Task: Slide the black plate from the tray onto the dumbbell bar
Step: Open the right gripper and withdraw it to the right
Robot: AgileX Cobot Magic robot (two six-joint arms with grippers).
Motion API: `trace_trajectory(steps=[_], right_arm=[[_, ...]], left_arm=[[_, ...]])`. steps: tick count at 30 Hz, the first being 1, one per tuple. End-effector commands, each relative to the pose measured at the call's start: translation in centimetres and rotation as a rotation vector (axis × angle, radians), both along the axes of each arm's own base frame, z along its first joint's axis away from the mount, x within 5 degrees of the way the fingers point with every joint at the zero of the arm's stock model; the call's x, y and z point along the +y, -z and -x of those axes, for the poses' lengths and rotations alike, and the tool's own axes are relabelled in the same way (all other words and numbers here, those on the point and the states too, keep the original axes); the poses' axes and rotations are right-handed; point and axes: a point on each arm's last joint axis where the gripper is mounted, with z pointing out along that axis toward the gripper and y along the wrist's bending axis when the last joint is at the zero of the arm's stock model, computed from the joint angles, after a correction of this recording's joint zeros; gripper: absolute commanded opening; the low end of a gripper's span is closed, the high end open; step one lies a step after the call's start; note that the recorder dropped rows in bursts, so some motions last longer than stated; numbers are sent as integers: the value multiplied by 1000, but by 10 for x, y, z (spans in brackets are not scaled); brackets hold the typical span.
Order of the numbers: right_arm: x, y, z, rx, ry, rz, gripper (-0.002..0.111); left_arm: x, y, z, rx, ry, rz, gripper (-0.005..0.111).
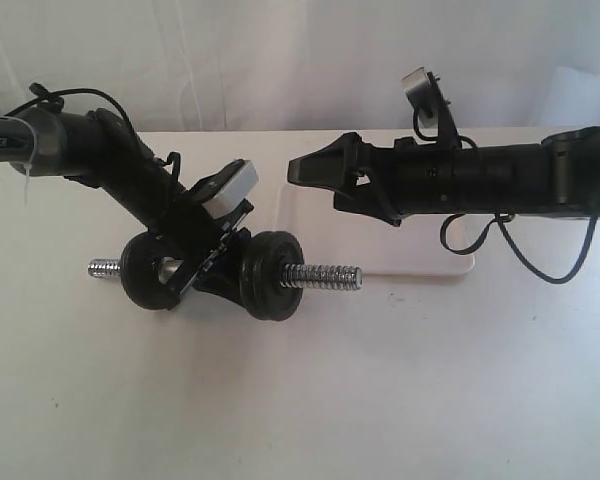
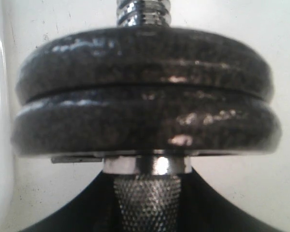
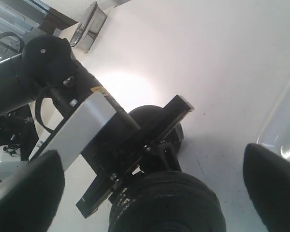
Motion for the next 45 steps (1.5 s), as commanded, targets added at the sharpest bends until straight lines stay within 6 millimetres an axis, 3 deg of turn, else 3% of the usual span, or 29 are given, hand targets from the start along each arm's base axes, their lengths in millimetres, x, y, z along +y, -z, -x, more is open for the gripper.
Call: trace_trajectory(steps=[1,15,22,32,45], right_arm=[[-3,2,0,-7,12,43,81],[-31,12,-2,-20,-22,198,0],[-48,16,-6,97,22,278,0],[-61,25,-10,79,71,422,0],[-64,26,-13,67,115,452,0]], left_arm=[[-22,-65,-16,224,-278,651,0],[-22,-63,-15,224,-265,621,0],[-22,-60,-16,242,-300,581,0],[-24,-49,-25,165,-403,480,0],[-52,-31,-12,76,-373,313,0]])
